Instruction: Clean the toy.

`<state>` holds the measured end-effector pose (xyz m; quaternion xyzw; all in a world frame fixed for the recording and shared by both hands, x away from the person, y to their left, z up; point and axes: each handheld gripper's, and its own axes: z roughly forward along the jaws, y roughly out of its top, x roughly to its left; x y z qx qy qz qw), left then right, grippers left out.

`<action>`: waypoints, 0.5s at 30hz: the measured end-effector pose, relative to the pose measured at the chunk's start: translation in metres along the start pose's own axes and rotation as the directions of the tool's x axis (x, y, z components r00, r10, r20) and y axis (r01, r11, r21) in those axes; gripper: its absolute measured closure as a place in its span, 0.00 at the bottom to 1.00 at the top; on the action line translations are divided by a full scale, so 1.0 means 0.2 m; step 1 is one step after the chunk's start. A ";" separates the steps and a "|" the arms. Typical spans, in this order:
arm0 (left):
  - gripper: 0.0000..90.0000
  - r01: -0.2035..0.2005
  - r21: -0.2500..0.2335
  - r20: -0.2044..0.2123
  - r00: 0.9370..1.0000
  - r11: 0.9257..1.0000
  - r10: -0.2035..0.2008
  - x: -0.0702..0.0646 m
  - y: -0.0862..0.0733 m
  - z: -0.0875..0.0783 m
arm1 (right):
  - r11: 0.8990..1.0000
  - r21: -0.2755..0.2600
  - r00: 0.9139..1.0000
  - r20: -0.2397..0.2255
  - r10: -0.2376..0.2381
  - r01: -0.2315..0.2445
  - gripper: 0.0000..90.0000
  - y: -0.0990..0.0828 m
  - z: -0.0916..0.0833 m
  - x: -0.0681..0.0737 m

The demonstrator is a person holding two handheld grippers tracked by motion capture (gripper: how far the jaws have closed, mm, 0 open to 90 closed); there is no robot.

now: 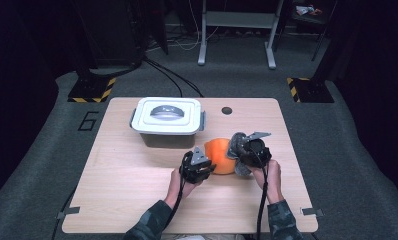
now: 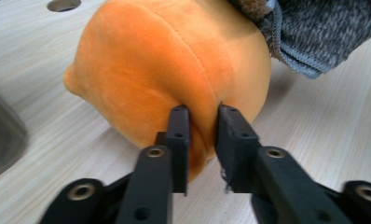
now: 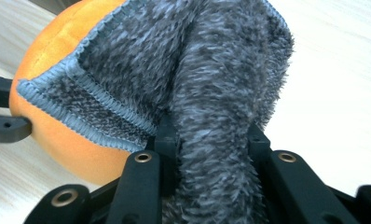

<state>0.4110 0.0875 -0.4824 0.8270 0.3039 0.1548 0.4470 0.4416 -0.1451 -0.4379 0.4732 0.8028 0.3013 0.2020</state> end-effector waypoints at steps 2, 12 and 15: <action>0.69 -0.013 0.001 -0.035 0.999 1.000 0.013 -0.02 0.00 -0.01 | 1.000 0.003 1.000 0.006 0.012 -0.012 0.74 0.00 0.00 -0.01; 0.59 -0.051 0.021 -0.115 0.992 0.998 0.053 -0.05 -0.03 0.05 | 1.000 -0.004 1.000 0.023 0.016 -0.016 0.74 0.01 0.01 -0.01; 0.74 -0.056 0.012 -0.100 0.993 0.998 0.057 -0.04 -0.03 0.06 | 1.000 -0.007 0.999 0.028 0.020 -0.020 0.74 0.01 0.00 0.00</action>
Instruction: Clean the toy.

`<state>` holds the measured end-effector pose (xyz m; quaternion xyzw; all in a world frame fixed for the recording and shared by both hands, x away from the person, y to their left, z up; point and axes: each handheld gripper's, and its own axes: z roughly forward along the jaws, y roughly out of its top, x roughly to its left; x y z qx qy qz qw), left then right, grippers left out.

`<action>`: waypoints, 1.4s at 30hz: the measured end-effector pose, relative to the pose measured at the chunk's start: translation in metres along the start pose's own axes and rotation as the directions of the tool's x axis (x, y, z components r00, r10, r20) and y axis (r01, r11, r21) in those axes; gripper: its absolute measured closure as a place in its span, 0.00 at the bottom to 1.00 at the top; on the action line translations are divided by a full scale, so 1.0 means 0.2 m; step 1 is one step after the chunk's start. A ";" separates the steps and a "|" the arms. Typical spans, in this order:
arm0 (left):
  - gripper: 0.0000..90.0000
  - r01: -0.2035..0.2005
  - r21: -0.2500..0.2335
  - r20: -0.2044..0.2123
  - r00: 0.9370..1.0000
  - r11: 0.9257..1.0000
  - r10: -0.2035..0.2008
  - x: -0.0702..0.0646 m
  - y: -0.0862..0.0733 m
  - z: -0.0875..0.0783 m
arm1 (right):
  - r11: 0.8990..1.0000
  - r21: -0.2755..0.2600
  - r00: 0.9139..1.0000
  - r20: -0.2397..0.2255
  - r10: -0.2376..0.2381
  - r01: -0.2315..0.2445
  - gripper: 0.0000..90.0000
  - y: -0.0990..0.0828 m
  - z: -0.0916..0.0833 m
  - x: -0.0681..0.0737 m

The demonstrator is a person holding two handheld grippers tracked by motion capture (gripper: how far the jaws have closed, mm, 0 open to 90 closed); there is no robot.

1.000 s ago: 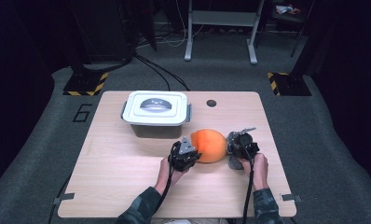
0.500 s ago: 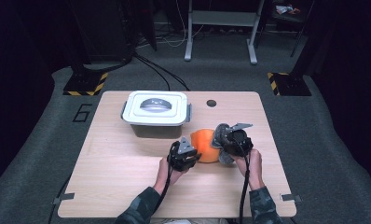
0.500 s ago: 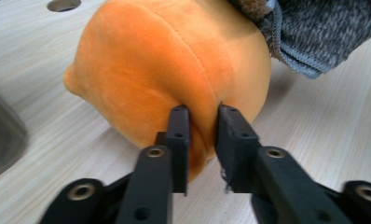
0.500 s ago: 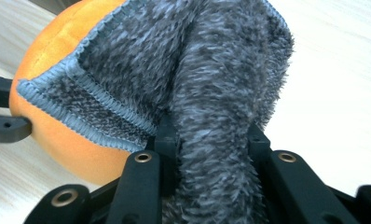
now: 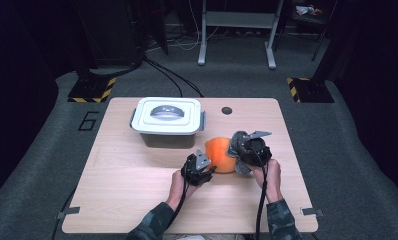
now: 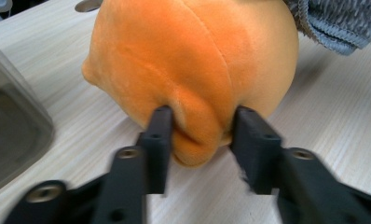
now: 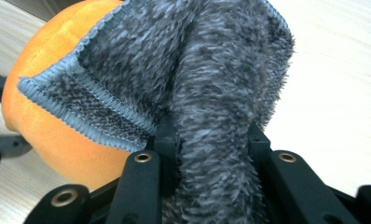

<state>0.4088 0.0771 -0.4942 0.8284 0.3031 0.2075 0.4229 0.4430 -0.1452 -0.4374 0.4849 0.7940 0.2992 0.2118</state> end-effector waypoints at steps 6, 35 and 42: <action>0.88 0.018 -0.033 0.039 0.999 0.999 -0.017 0.01 0.02 -0.02 | 0.999 -0.033 1.000 0.009 0.008 -0.008 0.74 0.00 -0.04 -0.01; 0.87 0.065 -0.044 0.108 0.992 0.997 -0.060 0.01 0.07 -0.06 | 0.995 -0.044 0.996 -0.027 -0.089 0.087 0.74 0.07 -0.06 0.15; 0.87 0.068 -0.037 0.112 0.992 0.997 -0.064 0.03 0.06 -0.06 | 0.998 -0.031 0.999 -0.014 -0.051 0.051 0.74 0.04 -0.06 0.08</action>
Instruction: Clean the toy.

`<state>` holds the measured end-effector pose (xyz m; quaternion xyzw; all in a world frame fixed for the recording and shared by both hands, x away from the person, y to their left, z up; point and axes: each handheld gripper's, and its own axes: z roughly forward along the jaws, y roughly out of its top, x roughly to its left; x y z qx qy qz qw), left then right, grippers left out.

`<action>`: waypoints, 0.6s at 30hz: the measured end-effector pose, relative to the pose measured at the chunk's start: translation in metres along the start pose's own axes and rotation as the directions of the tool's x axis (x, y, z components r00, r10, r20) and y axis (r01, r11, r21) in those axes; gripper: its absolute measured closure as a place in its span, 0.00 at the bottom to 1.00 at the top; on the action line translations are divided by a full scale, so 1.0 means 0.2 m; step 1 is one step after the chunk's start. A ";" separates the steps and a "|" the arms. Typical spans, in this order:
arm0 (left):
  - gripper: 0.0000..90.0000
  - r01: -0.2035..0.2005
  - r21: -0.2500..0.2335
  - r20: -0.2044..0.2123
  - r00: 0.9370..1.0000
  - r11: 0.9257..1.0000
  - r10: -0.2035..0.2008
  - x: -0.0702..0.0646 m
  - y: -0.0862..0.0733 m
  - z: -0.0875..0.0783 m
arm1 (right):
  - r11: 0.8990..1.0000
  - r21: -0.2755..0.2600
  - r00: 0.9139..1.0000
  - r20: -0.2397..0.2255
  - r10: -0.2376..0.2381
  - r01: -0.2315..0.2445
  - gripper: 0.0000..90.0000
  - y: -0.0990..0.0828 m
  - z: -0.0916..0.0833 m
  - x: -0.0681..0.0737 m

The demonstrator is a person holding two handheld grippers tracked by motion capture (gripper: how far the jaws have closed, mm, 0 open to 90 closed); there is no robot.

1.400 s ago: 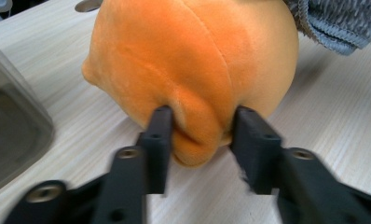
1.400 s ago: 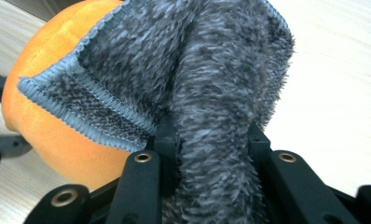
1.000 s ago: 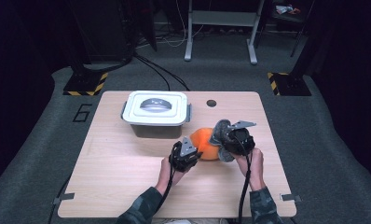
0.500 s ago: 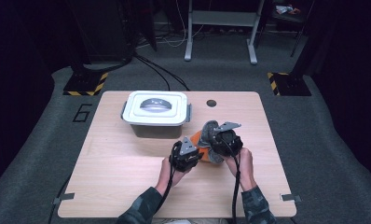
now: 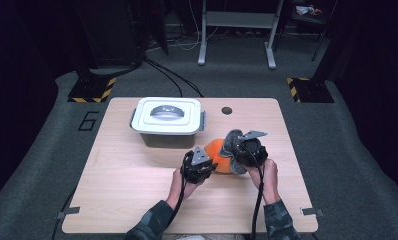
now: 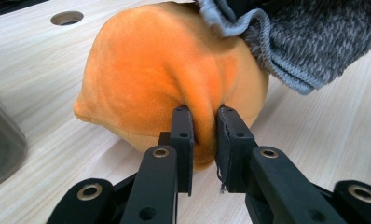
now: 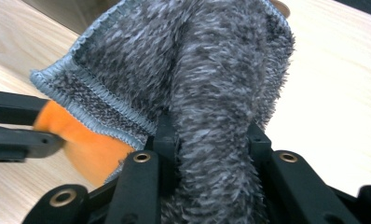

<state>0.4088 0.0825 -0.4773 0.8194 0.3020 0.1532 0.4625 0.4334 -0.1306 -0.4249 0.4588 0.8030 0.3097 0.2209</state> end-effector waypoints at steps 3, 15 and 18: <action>0.87 0.003 -0.002 -0.004 1.000 1.000 -0.003 0.00 0.00 0.00 | 1.000 0.009 1.000 0.010 0.013 -0.013 0.73 -0.02 0.01 -0.02; 0.86 0.004 0.001 -0.010 1.000 1.000 -0.004 0.01 -0.01 0.01 | 0.996 0.061 0.996 0.048 0.069 -0.072 0.73 -0.09 0.06 -0.13; 0.86 0.005 0.003 -0.011 1.000 1.000 -0.005 0.01 -0.01 0.01 | 0.994 0.079 0.996 0.055 0.075 -0.079 0.73 -0.11 0.09 -0.16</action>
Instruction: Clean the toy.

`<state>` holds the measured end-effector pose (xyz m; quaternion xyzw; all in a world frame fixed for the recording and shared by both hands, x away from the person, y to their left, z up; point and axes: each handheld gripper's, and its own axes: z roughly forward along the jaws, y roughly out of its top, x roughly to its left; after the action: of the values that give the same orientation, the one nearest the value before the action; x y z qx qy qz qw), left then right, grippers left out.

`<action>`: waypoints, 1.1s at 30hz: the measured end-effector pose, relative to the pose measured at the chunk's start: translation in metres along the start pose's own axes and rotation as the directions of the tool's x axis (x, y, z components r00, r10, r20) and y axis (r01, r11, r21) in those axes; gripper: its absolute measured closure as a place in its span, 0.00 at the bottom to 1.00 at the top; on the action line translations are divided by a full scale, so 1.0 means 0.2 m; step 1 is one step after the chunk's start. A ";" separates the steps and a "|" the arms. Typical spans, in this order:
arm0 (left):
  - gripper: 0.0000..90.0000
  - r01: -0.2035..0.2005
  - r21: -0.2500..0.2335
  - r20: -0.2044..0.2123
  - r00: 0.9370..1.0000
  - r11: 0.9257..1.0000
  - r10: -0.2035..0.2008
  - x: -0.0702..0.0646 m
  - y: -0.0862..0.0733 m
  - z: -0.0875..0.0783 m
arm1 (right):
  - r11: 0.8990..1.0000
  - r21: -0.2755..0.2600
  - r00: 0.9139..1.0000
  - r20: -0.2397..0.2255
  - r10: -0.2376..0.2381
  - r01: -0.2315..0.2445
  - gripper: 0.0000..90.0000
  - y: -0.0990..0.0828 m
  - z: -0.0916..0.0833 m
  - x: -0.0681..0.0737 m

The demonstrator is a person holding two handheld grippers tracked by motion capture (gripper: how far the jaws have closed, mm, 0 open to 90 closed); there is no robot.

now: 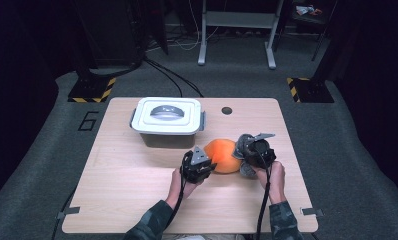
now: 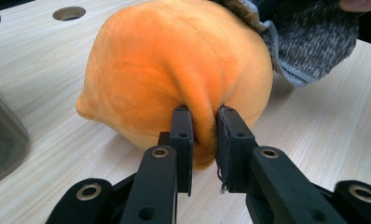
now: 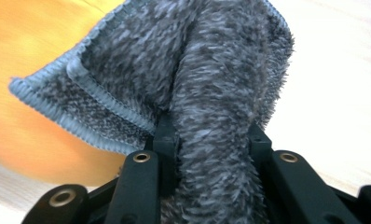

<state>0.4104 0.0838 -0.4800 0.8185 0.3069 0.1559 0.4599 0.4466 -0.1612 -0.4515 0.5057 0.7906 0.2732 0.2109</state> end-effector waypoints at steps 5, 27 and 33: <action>0.86 0.001 0.001 0.000 1.000 1.000 -0.001 0.00 0.00 0.00 | 0.999 0.043 1.000 0.013 0.013 -0.014 0.73 -0.03 0.06 -0.04; 0.86 -0.016 -0.002 0.006 1.000 1.000 0.016 -0.01 0.00 0.00 | 0.994 -0.084 0.996 -0.059 -0.072 0.067 0.73 0.12 -0.18 0.10; 0.86 -0.022 -0.006 0.008 1.000 1.000 0.022 -0.02 0.00 0.00 | 0.988 -0.093 0.985 -0.107 -0.134 0.125 0.73 0.19 -0.16 0.23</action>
<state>0.4079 0.0811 -0.4790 0.8210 0.2955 0.1587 0.4619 0.4339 -0.1134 -0.4056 0.4275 0.8199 0.3208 0.2050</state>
